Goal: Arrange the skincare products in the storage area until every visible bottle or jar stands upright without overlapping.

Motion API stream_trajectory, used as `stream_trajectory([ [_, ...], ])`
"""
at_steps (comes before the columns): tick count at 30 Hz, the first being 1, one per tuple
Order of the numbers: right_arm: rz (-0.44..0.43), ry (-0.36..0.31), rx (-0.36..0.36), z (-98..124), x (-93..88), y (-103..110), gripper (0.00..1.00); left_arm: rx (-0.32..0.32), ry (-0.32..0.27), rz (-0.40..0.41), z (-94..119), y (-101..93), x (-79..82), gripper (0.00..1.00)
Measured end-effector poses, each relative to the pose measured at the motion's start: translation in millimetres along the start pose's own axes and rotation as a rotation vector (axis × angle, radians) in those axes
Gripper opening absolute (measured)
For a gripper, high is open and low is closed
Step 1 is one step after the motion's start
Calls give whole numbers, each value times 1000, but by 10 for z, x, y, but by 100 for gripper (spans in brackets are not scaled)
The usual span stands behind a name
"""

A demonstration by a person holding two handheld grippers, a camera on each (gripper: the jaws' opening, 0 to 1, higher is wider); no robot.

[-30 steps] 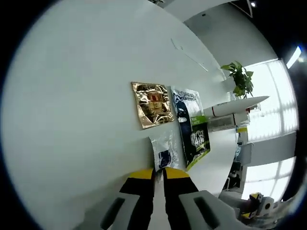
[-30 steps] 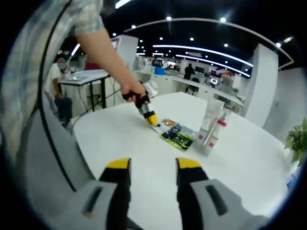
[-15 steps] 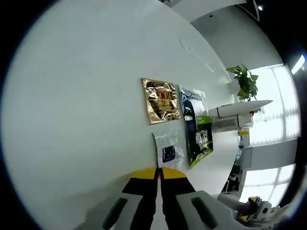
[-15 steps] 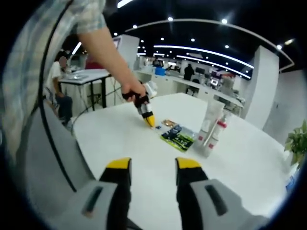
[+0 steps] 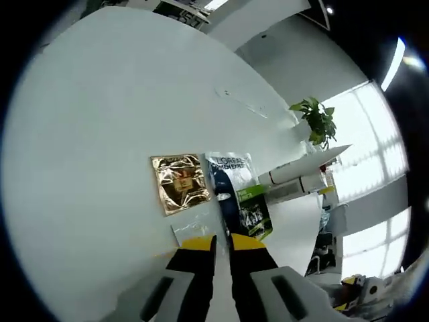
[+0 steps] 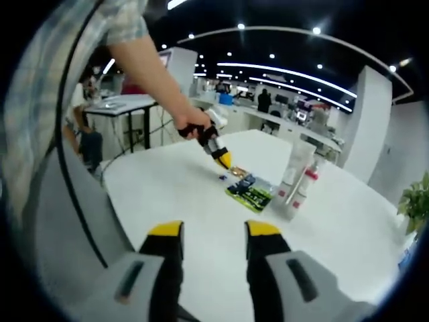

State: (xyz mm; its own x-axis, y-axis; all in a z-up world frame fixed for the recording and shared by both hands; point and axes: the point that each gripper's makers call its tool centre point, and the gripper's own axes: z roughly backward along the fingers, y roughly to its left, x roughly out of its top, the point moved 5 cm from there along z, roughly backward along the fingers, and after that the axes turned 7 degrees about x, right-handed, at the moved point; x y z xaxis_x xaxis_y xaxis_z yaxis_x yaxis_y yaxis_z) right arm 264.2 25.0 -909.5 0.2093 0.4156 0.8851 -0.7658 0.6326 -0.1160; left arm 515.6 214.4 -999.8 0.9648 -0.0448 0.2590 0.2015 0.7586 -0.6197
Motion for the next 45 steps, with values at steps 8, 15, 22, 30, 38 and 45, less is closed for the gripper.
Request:
stream_trajectory([
  [8, -1, 4, -7, 0, -10, -15, 34, 74, 64, -47, -148, 123, -113, 4],
  [15, 1, 10, -10, -2, -16, -21, 34, 79, 55, -13, -72, 214, -113, 3],
  [22, 2, 16, -6, -8, -23, -18, 34, 61, 23, 18, -89, 141, -81, 7],
  [30, 13, 6, -14, -4, -2, -36, 37, -12, -94, -50, 105, -155, -91, 10],
  [38, 3, -11, 30, -15, 19, 30, 39, -203, -315, -70, 693, -795, -503, 15],
  [45, -1, -22, 71, -29, 47, 113, 39, -166, -394, -116, 1066, -876, -1113, 16],
])
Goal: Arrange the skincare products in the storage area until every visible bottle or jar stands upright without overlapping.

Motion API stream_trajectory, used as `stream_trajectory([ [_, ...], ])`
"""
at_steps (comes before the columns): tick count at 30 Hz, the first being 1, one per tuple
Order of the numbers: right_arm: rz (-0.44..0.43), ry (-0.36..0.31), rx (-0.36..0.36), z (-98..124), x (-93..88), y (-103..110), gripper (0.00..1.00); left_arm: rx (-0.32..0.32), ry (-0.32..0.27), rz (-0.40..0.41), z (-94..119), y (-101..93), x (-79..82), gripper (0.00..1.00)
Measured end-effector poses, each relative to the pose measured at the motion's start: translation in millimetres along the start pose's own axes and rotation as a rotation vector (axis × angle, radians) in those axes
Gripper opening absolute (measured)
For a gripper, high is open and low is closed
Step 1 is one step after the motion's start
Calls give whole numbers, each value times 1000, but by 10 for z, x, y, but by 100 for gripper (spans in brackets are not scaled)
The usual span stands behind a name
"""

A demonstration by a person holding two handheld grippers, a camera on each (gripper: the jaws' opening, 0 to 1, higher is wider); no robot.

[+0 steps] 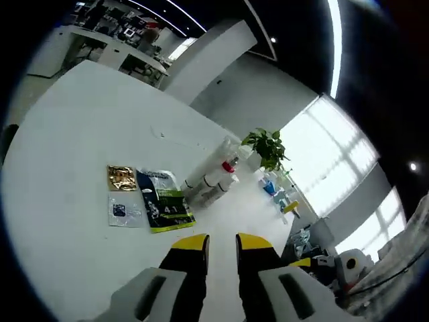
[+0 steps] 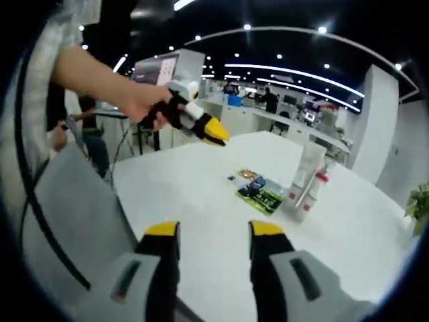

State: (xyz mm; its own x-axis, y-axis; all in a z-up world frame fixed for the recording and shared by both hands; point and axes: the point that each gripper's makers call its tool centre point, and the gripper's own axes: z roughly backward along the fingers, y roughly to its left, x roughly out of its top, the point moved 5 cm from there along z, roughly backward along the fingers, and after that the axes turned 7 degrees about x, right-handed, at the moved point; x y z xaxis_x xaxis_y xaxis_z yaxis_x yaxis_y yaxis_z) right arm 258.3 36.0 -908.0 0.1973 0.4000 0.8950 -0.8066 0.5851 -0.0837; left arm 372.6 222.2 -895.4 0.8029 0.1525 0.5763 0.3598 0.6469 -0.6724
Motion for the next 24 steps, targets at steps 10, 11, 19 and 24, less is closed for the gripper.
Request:
stream_trajectory([
  [10, -39, -23, -8, 47, 34, -20, 41, -12, -111, -21, 436, -304, -242, 18],
  [11, -37, -25, -7, 48, 37, -10, 42, -15, -114, -27, 455, -328, -269, 19],
  [19, -28, -31, 33, 65, 43, 83, 45, -26, -192, -53, 520, -563, -579, 21],
  [24, -99, -48, 26, 107, 39, 50, 51, -12, -273, -101, 557, -659, -687, 27],
])
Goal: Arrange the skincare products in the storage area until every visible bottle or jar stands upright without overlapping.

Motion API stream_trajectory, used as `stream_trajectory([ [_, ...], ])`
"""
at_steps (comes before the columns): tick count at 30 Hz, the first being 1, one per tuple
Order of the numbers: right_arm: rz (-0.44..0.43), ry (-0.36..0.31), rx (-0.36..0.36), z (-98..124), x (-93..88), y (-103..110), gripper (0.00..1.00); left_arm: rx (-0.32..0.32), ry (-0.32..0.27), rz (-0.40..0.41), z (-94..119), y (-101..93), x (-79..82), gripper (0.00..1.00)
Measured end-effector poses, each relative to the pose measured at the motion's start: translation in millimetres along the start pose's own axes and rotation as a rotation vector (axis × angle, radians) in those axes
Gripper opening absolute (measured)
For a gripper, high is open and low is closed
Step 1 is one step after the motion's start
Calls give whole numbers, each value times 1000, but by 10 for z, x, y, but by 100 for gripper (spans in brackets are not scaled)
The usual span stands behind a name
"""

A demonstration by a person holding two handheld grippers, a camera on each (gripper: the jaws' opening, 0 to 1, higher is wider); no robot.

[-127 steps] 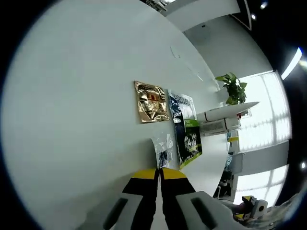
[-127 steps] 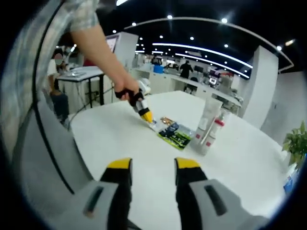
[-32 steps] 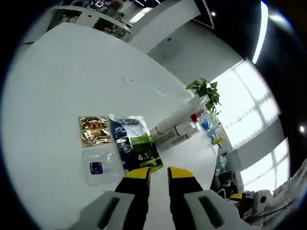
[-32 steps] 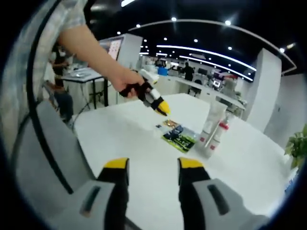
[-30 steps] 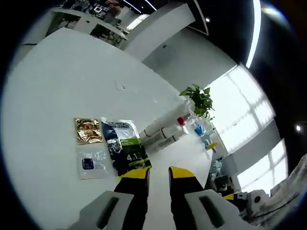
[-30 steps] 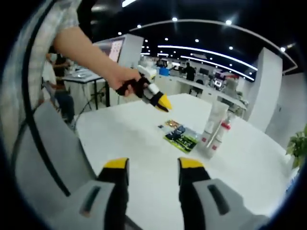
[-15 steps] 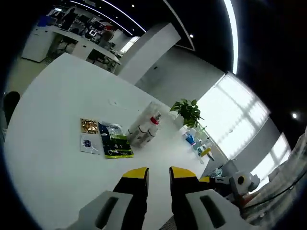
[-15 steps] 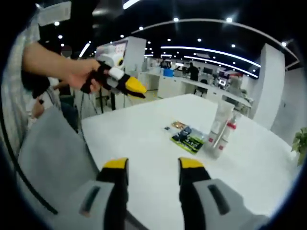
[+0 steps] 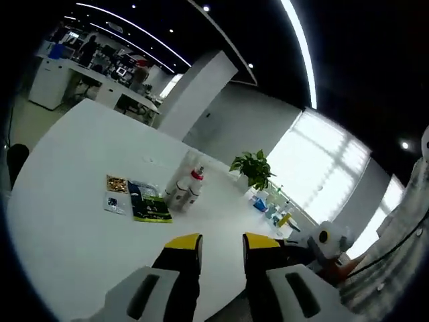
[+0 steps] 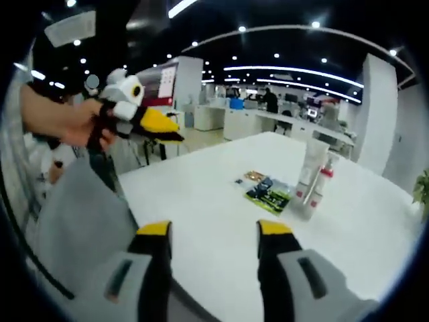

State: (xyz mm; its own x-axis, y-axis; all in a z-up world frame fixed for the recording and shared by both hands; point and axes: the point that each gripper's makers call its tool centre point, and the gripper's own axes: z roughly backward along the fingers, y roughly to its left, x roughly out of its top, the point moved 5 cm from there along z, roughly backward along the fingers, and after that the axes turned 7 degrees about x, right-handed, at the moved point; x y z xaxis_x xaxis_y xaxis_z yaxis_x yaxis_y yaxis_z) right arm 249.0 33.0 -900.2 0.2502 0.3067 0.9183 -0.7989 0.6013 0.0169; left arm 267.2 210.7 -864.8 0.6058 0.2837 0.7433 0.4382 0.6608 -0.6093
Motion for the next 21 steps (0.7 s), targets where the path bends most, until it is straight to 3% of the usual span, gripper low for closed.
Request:
stream_trajectory([
  [4, -8, -27, 15, -6, 50, 35, 63, 15, 38, -17, 59, -6, -127, 31],
  [8, -51, -61, 27, 20, 81, 57, 68, 31, 58, -76, 123, 36, -254, 40],
  [15, -111, -113, 19, 47, 137, 10, 76, 68, 40, -120, 117, 63, -345, 66],
  [17, -118, -122, 6, 55, 145, -2, 78, 81, -2, -185, 104, 69, -278, 71],
  [21, -132, -138, -4, 59, 172, -39, 79, 84, -56, -189, 98, 81, -202, 86],
])
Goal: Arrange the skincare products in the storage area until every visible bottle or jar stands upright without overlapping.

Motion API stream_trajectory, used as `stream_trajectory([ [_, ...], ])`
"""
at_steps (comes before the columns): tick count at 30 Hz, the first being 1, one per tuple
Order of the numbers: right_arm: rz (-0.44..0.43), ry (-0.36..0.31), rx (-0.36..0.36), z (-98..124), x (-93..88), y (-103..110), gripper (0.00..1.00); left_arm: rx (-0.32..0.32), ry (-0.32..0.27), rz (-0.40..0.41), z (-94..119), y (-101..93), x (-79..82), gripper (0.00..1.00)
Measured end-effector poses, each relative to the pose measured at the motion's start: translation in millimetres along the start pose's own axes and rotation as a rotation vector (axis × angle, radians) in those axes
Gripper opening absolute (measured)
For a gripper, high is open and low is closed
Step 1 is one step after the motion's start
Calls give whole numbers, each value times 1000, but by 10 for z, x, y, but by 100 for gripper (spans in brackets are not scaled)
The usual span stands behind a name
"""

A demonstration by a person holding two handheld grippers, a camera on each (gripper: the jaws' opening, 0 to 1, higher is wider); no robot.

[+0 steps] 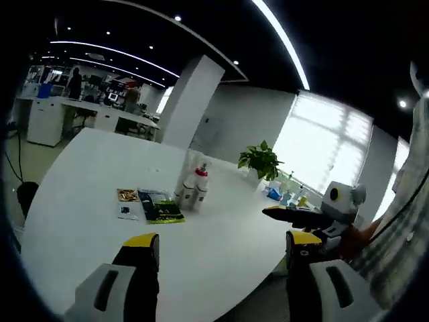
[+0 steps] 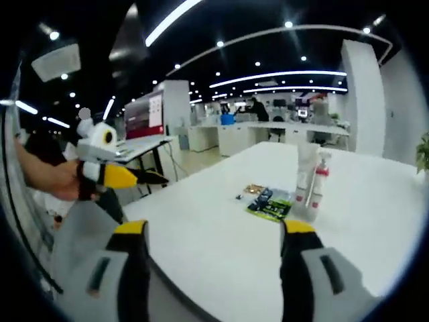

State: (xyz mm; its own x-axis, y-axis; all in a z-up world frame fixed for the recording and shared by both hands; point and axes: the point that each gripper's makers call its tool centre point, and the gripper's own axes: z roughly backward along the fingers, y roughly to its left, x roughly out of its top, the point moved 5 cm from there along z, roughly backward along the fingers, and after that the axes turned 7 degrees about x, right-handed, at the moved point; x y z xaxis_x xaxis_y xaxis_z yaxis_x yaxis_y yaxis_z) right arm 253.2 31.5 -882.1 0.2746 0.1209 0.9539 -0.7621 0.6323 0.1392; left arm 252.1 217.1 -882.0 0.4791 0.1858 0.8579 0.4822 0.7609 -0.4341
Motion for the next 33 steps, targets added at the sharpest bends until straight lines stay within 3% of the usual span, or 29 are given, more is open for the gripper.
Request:
stream_trajectory([
  [4, -30, -21, -8, 27, 27, -29, 80, 23, -11, -2, -14, 11, 4, 100],
  [7, -32, -27, -5, 7, 33, -25, 81, 35, 2, -28, -24, 7, -10, 100],
  [11, -41, -18, 12, -48, 22, -16, 82, 27, -38, -74, -5, -43, 55, 100],
  [16, -74, -44, -3, -35, 50, -75, 86, 67, 6, -191, 15, 42, 16, 100],
  [22, -101, -53, -11, -71, 46, -106, 92, 132, -65, -241, -1, 101, 37, 100],
  [25, -97, -47, 7, -83, 41, -67, 93, 157, -67, -250, -52, 135, 9, 100],
  [26, -88, -48, 12, -87, 44, -48, 93, 169, -59, -263, -73, 147, 2, 100],
  [27, -66, -53, 18, -89, 53, -27, 93, 224, -13, -283, -93, 224, -51, 100],
  [28, -52, -63, 18, -88, 62, -19, 92, 236, 21, -273, -101, 246, -99, 100],
  [33, -58, -58, 20, -97, 44, -30, 93, 201, 3, -274, -112, 186, -88, 100],
])
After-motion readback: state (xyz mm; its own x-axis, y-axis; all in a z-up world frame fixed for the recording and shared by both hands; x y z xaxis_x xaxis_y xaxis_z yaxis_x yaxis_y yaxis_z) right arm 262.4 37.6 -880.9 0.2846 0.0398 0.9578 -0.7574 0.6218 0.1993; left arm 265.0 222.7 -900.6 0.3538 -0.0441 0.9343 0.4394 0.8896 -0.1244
